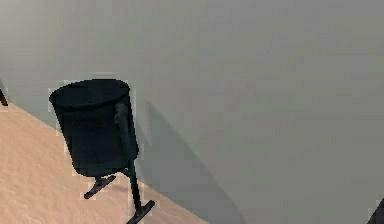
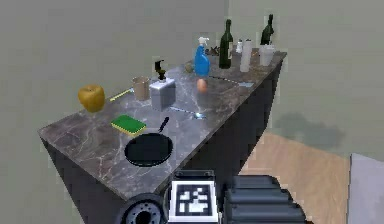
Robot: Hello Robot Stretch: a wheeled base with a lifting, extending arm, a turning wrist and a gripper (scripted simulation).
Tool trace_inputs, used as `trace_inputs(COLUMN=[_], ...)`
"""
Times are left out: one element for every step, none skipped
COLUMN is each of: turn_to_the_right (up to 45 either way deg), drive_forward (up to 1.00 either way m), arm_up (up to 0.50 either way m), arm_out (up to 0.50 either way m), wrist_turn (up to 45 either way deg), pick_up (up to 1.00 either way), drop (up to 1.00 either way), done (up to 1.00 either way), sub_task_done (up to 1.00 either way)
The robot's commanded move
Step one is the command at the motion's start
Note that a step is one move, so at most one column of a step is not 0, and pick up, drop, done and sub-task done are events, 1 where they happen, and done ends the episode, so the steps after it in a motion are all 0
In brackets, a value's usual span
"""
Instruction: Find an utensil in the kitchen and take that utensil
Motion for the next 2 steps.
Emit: trace_inputs(turn_to_the_right=[0.0,0.0], drive_forward=[0.0,0.0], arm_up=[0.0,0.0], arm_out=[0.2,0.0], wrist_turn=[0.0,45.0], pick_up=[0.0,0.0], drop=[0.0,0.0], done=[0.0,0.0], sub_task_done=[0.0,0.0])
